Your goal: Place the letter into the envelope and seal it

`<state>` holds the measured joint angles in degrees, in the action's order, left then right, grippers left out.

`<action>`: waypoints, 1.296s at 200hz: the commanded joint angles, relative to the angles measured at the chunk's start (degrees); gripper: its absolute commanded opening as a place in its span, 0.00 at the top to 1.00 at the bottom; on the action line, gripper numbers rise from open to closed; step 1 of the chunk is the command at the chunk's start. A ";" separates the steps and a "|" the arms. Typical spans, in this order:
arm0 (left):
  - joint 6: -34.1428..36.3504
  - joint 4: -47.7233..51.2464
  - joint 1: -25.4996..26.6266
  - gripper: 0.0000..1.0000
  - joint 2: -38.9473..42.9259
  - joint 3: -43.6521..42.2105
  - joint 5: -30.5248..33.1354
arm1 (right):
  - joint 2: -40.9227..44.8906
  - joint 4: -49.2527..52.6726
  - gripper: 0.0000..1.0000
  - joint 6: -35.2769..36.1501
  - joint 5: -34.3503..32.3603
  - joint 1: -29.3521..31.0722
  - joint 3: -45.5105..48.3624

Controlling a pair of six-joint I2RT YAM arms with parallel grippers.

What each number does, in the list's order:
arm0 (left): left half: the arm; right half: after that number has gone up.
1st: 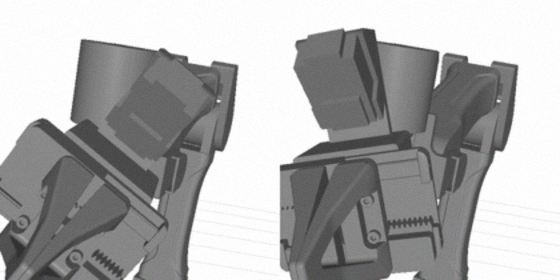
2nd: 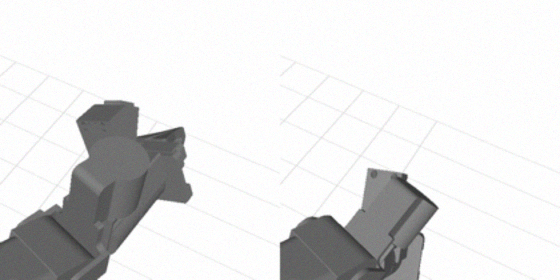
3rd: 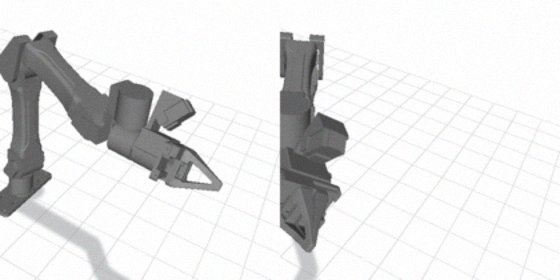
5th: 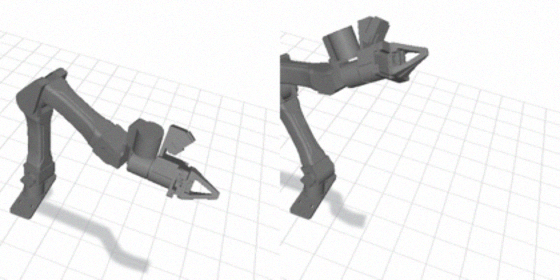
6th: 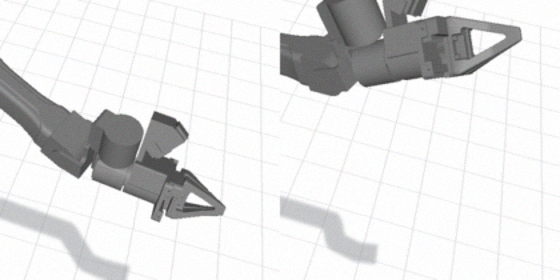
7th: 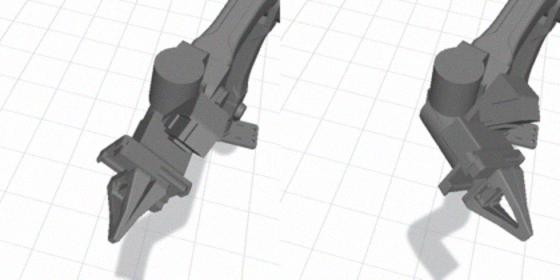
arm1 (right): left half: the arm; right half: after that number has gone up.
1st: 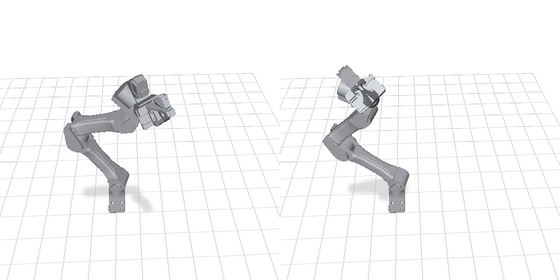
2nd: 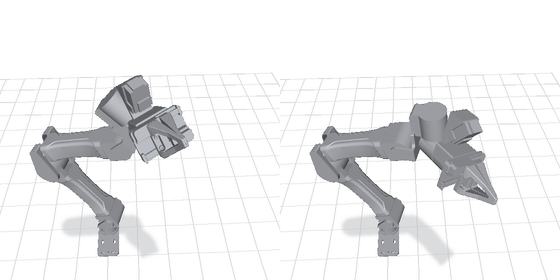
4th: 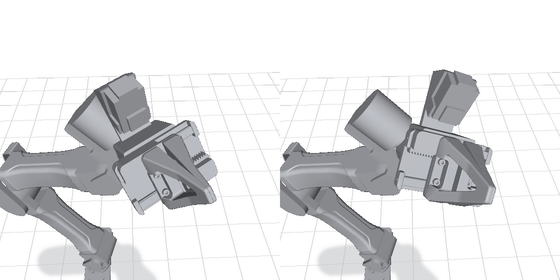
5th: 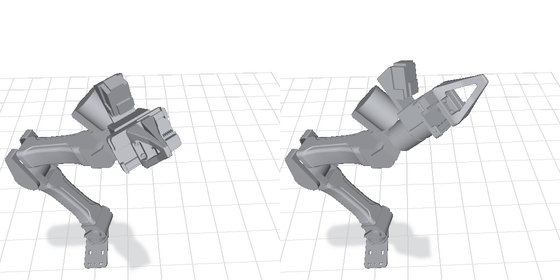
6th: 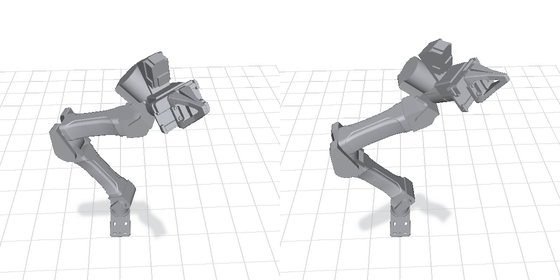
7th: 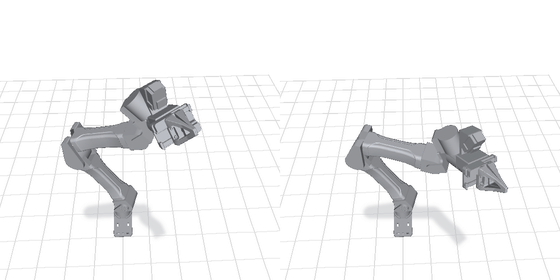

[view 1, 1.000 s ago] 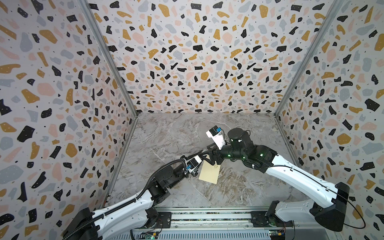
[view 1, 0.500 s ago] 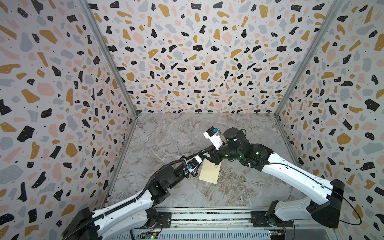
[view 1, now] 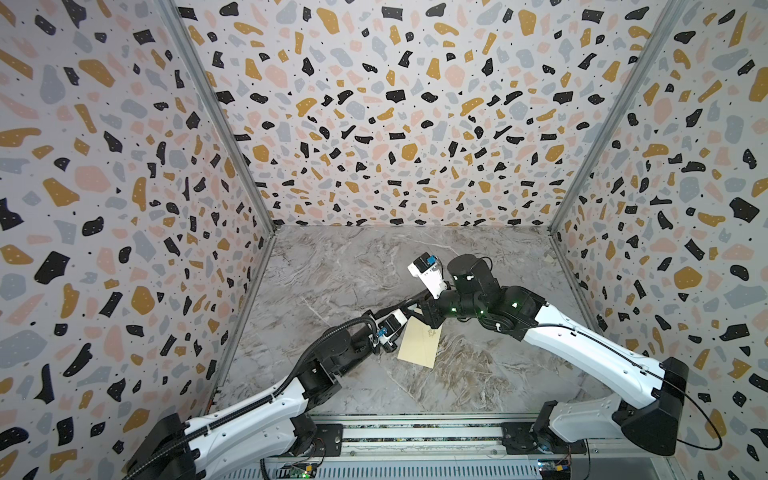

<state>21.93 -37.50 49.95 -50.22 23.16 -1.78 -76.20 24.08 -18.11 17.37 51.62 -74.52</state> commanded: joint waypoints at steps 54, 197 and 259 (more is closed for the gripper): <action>1.96 -0.65 0.33 0.51 1.99 -0.05 1.34 | 4.46 0.79 0.89 0.82 4.48 -2.23 -0.23; 2.94 2.16 0.32 1.00 -1.09 2.35 0.30 | 3.30 0.05 0.71 1.29 4.87 -2.22 -1.81; 0.17 -2.48 0.36 1.00 0.04 0.03 -1.45 | 7.16 1.97 0.35 3.23 -6.10 -3.97 -5.71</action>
<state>24.16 -33.98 50.06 -51.29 23.46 -1.80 -72.90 25.39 -16.36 17.43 49.08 -76.86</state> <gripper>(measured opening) 0.250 0.606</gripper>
